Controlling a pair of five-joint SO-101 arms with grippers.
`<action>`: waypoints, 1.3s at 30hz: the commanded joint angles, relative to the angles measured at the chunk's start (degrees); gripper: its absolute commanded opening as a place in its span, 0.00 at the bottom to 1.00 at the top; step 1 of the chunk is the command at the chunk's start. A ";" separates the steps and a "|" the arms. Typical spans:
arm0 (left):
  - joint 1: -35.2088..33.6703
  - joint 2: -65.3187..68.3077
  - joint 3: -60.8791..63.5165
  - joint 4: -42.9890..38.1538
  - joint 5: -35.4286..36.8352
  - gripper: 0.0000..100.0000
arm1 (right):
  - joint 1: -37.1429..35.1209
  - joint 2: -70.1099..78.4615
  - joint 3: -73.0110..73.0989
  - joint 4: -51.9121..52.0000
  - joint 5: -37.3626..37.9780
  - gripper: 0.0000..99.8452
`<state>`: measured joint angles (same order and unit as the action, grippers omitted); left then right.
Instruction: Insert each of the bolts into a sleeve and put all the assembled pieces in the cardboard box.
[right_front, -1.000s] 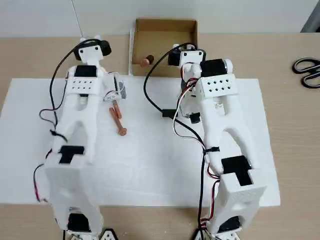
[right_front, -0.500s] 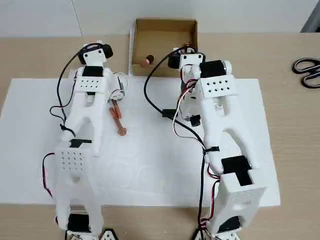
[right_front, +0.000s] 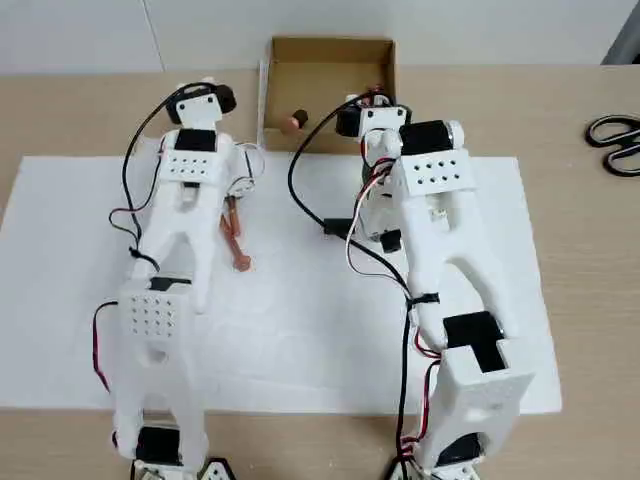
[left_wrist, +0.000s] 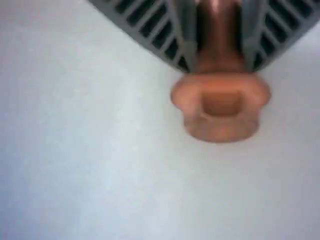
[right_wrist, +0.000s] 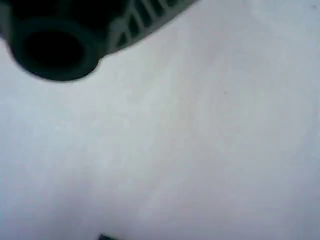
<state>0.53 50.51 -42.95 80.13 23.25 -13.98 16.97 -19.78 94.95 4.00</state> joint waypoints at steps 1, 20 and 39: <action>2.11 -4.22 -7.60 4.92 0.18 0.01 | 0.40 -3.74 -0.26 -0.75 0.53 0.00; 2.99 -24.35 -33.54 20.40 0.00 0.01 | 0.40 -16.31 -7.21 2.86 0.44 0.00; 3.87 -70.24 5.93 20.13 -5.98 0.01 | 0.13 -55.43 9.58 2.51 0.18 0.00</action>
<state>3.25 -11.74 -43.03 99.38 18.15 -13.89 -33.67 -13.01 97.32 4.00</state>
